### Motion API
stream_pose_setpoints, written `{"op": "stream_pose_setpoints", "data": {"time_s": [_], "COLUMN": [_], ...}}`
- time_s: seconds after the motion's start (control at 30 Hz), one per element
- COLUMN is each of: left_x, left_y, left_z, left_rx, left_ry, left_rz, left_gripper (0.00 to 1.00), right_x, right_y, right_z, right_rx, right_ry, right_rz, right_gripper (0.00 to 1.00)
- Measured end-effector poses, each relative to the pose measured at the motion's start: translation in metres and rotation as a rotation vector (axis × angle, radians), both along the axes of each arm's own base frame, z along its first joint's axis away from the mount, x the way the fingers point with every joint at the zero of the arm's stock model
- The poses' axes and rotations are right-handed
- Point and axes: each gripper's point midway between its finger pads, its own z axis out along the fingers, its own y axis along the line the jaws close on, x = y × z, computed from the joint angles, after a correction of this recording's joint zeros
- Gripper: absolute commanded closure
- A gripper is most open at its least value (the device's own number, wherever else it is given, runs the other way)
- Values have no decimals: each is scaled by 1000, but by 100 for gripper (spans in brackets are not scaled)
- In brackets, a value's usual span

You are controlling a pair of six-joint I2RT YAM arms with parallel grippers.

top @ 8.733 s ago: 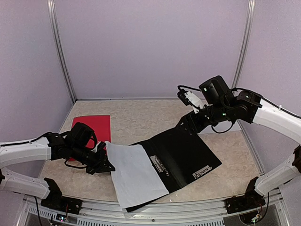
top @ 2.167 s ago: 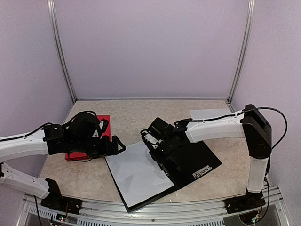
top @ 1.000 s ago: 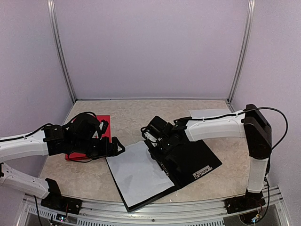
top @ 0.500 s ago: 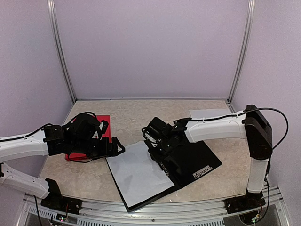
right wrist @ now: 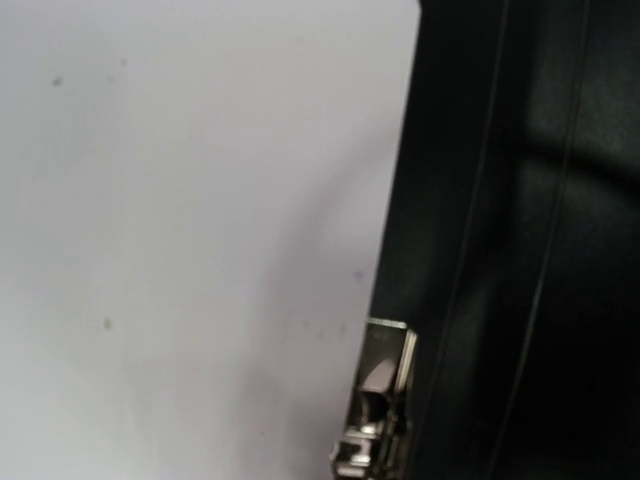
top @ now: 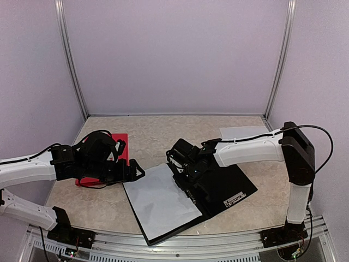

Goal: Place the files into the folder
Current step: Close the spring clip on the folder.

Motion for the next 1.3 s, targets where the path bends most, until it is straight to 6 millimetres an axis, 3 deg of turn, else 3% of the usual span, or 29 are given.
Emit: {"op": "stream_pose_setpoints", "data": {"time_s": [0.83,1.3], "left_x": [-1,-2], "left_y": [2,3], "left_z": [1,0], "left_rx": [-1,4], "left_ry": [-2,2], "left_rz": [1,1], "left_gripper": [9,9], "right_x": [-2,-1], "right_y": [3,3], "right_z": [-4,-5], "right_rx": [9,3], "right_ry": [15,13], "right_rz": [2,1], "right_gripper": [89,92]}}
